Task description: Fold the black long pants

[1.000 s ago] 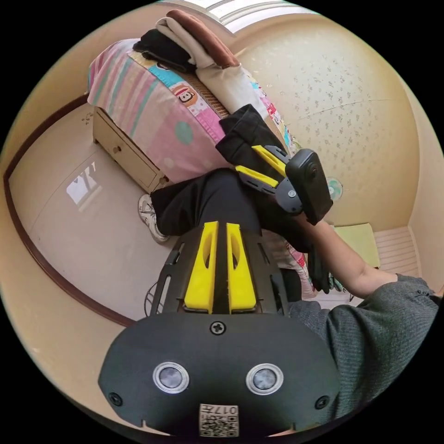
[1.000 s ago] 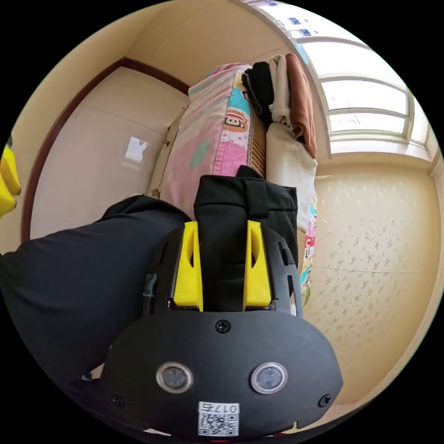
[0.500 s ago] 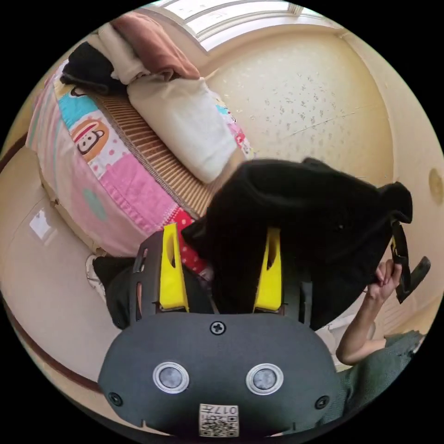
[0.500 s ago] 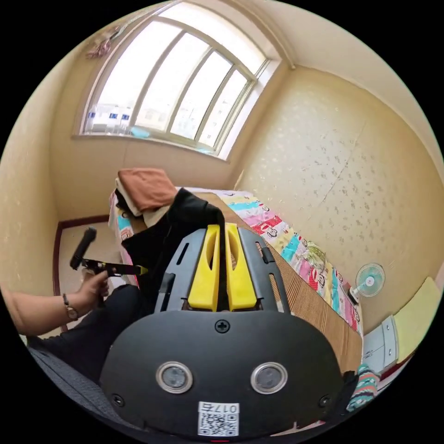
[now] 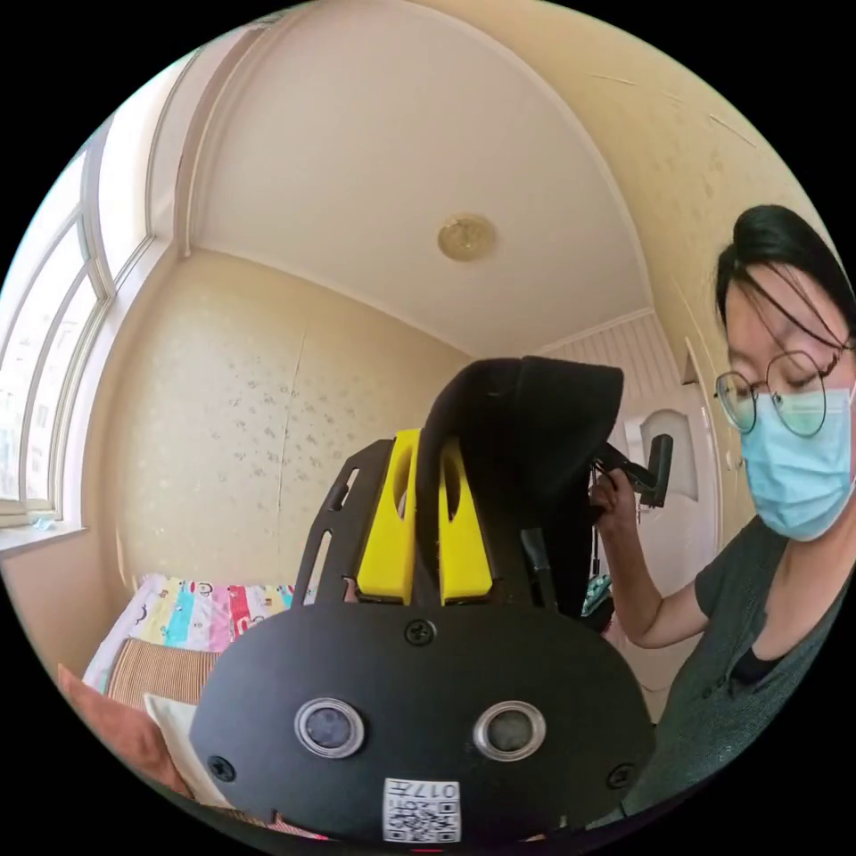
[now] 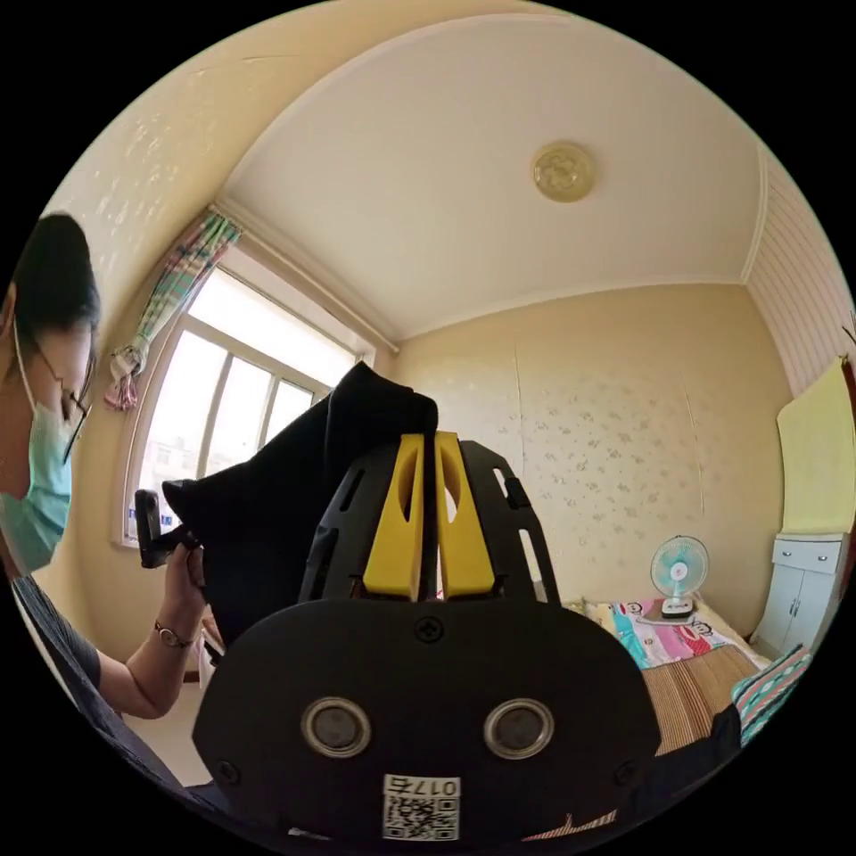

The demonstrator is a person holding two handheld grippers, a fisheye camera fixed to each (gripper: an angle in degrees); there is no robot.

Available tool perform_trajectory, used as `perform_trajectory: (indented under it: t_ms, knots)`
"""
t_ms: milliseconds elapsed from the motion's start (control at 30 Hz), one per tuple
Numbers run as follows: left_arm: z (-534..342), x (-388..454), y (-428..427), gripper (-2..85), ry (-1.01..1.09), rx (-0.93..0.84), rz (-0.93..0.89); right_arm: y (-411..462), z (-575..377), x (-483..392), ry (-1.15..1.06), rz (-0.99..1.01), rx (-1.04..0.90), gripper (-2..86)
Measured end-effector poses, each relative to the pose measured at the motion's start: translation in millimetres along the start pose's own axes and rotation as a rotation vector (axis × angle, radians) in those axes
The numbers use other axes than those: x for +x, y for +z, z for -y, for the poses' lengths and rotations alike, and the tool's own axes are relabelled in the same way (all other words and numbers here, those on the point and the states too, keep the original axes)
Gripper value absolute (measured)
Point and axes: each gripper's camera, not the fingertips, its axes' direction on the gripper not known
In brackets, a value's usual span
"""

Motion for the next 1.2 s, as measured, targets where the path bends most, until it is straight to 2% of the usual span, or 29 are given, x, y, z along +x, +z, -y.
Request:
perform_trajectory:
  t_ms: [67, 167, 233, 300, 400, 433, 600, 667, 733, 800, 833, 867, 900, 933, 1000, 1067, 1100, 1133, 1200]
  knots:
    - [63, 25, 12, 2.8, 0.05, 0.012, -0.048, 3, 47, 19, -0.001, 0.046, 0.021, 1.0]
    - [122, 53, 27, 2.9, 0.122, -0.045, -0.043, 17, 119, 54, 0.072, 0.13, -0.043, 1.0]
    - [142, 64, 30, 2.9, 0.147, -0.063, -0.049, 26, 151, 78, 0.153, 0.208, -0.102, 1.0]
    - [152, 69, 30, 3.1, 0.141, -0.081, -0.053, 38, 177, 111, 0.281, 0.39, -0.184, 1.0]
    - [153, 64, 33, 3.2, 0.112, -0.158, -0.109, 57, 183, 149, 0.495, 0.619, -0.28, 1.0]
    - [147, 58, 36, 3.2, 0.104, -0.196, -0.133, 60, 183, 152, 0.505, 0.636, -0.289, 1.0]
    - [83, 8, 67, 3.4, 0.001, -0.301, -0.227, 72, 144, 159, 0.475, 0.544, -0.253, 1.0]
    - [43, -28, 97, 3.5, -0.031, -0.324, -0.213, 88, 121, 167, 0.479, 0.51, -0.242, 1.1]
    - [18, -67, 144, 3.5, -0.064, -0.368, -0.167, 122, 104, 178, 0.446, 0.385, -0.285, 1.2]
    - [7, -121, 216, 3.6, -0.097, -0.446, -0.101, 211, 82, 226, 0.5, 0.239, -0.357, 1.6]
    - [3, -166, 277, 3.7, -0.151, -0.512, -0.053, 245, 77, 245, 0.525, 0.201, -0.375, 1.8]
    - [-3, -217, 338, 4.0, -0.229, -0.585, -0.011, 319, 70, 286, 0.552, 0.132, -0.436, 2.2]
    - [-7, -242, 366, 4.1, -0.261, -0.615, 0.01, 396, 61, 329, 0.56, 0.077, -0.516, 3.0]
    - [-20, -288, 409, 4.7, -0.311, -0.663, 0.053, 428, 52, 349, 0.559, 0.028, -0.546, 3.4]
    - [-51, -349, 446, 6.9, -0.39, -0.742, 0.094, 490, -7, 400, 0.621, -0.214, -0.691, 4.8]
    - [-117, -402, 459, 10.6, -0.42, -0.79, 0.006, 497, -63, 410, 0.703, -0.248, -0.663, 5.2]
    - [-140, -410, 459, 10.5, -0.424, -0.802, -0.025, 501, -103, 409, 0.706, -0.194, -0.65, 5.2]
    - [-198, -421, 457, 10.4, -0.415, -0.848, -0.087, 503, -125, 406, 0.689, -0.162, -0.657, 5.2]
    - [-308, -428, 452, 9.3, -0.398, -1.018, -0.126, 503, -230, 376, 0.493, -0.066, -0.807, 5.4]
